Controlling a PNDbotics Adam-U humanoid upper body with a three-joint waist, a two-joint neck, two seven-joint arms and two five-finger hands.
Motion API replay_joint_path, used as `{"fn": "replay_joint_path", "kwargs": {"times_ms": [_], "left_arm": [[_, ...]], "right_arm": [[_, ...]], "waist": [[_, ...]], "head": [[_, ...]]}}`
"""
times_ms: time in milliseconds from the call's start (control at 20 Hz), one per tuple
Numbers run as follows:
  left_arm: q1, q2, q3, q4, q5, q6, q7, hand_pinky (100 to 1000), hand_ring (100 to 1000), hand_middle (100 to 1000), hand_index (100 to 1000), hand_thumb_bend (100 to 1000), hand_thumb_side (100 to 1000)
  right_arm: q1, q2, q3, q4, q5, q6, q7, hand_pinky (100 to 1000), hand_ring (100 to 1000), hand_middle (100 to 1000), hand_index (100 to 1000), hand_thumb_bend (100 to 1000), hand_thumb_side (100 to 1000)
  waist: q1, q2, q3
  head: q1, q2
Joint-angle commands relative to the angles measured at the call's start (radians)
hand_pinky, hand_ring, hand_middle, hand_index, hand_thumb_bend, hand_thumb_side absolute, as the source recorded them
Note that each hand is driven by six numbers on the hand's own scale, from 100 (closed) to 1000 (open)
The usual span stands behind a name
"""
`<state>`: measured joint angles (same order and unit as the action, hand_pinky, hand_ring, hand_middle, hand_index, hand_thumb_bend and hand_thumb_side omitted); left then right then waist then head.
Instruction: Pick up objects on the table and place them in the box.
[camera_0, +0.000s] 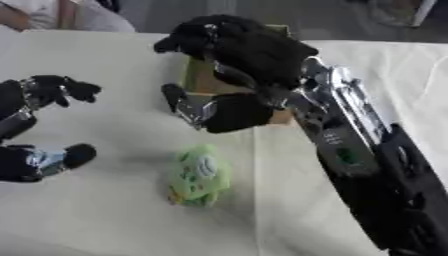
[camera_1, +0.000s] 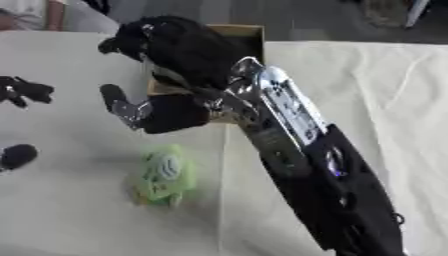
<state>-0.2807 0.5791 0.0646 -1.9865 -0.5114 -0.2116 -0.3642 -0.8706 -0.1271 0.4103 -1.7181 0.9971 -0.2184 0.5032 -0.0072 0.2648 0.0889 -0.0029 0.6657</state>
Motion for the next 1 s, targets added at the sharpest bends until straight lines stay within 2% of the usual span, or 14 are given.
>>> {"fn": "replay_joint_path", "kwargs": {"times_ms": [50,250,450,600,800,850,900,1000], "left_arm": [[-0.005,0.006,0.039,-0.013,0.076,0.023,0.135,636,726,672,896,147,1000],[-0.005,0.000,0.046,-0.013,0.189,0.026,0.289,605,697,649,893,100,1000],[-0.006,-0.003,0.053,-0.013,0.280,0.015,0.403,596,685,638,889,100,1000],[-0.007,-0.002,0.056,-0.013,0.325,0.003,0.464,597,684,640,892,100,1000],[-0.005,0.000,0.058,-0.013,0.346,0.003,0.490,597,684,640,894,100,1000],[-0.005,0.001,0.058,-0.013,0.347,0.005,0.491,597,684,639,894,100,1000],[-0.005,0.001,0.059,-0.013,0.347,0.006,0.492,597,684,639,893,100,1000],[-0.004,0.001,0.059,-0.013,0.347,0.009,0.491,597,684,639,893,100,1000]], "right_arm": [[-0.011,-0.006,0.003,0.011,-0.042,-0.001,0.036,866,880,785,923,100,1000],[-0.003,-0.017,0.011,0.034,-0.077,-0.006,0.081,870,883,769,938,169,1000],[0.004,-0.031,0.022,0.052,-0.085,-0.021,0.129,870,887,757,957,218,1000],[0.009,-0.041,0.033,0.066,-0.087,-0.032,0.169,871,893,761,969,265,1000],[0.014,-0.052,0.047,0.085,-0.095,-0.056,0.233,878,906,759,989,332,1000],[0.013,-0.055,0.048,0.088,-0.102,-0.063,0.249,878,909,758,990,385,1000],[0.010,-0.057,0.048,0.090,-0.109,-0.068,0.263,878,909,759,991,392,1000],[0.004,-0.060,0.045,0.094,-0.119,-0.074,0.294,877,915,765,999,602,1000]], "waist": [[0.004,-0.014,0.004],[0.003,-0.012,0.004],[0.002,-0.010,0.004],[0.000,-0.010,0.003],[-0.003,-0.011,0.002],[-0.004,-0.011,0.002],[-0.005,-0.011,0.002],[-0.007,-0.012,0.000]], "head": [[0.003,-0.007],[0.005,-0.005],[0.007,-0.002],[0.007,0.001],[0.008,0.002],[0.008,0.002],[0.009,0.002],[0.010,0.001]]}}
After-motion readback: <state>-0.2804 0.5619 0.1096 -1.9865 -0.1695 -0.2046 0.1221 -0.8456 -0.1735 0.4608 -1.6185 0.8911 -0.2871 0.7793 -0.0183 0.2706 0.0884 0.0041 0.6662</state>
